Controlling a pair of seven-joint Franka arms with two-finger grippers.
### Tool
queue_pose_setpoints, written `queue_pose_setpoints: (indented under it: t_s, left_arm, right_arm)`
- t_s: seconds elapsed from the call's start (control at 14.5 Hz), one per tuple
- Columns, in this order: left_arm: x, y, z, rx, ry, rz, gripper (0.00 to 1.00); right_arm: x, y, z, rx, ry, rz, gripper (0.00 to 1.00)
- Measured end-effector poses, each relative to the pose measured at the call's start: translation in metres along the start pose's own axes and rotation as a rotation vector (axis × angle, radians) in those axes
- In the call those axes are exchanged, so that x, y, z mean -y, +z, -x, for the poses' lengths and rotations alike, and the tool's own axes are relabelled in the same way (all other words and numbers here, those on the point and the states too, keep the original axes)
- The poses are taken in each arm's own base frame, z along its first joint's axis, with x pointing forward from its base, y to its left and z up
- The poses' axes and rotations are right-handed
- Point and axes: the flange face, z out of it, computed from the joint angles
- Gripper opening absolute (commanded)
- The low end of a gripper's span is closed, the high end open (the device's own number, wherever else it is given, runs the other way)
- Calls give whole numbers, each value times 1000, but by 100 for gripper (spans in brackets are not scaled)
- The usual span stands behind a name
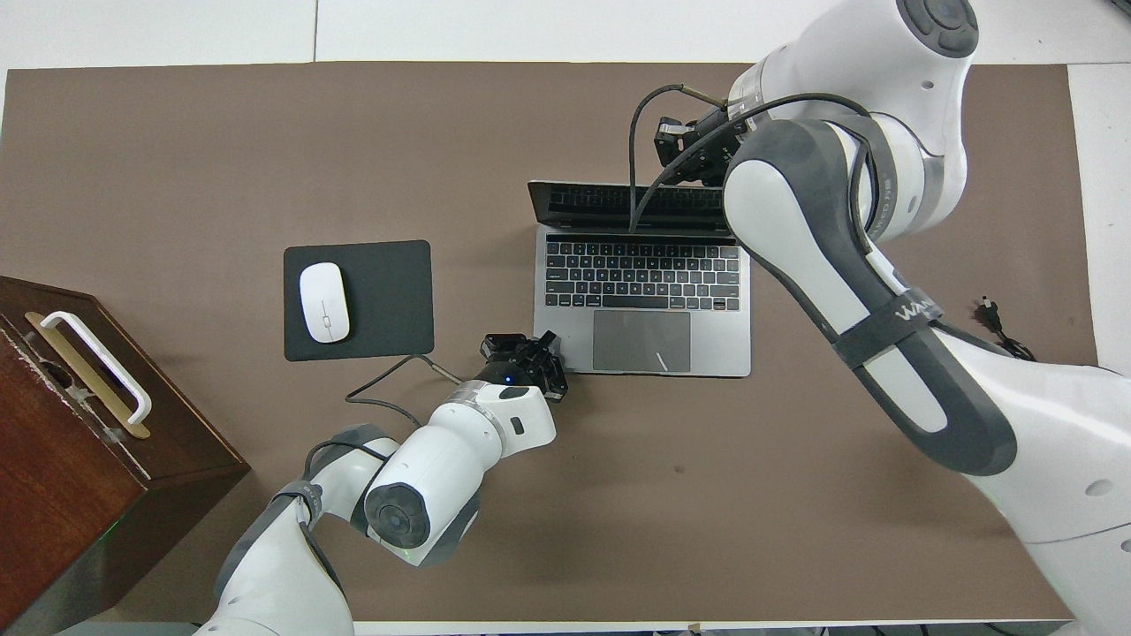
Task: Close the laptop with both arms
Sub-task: 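Push the screen down toward the keyboard with the right gripper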
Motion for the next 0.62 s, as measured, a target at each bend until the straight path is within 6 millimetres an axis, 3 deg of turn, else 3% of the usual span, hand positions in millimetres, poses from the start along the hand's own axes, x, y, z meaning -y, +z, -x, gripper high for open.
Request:
queue_pose_setpoints:
  t_s: [0.62]
  left_arm:
    - [0,0,0,-1,2,0,0]
  right_arm:
    - [3,28,34,154,28,59,0]
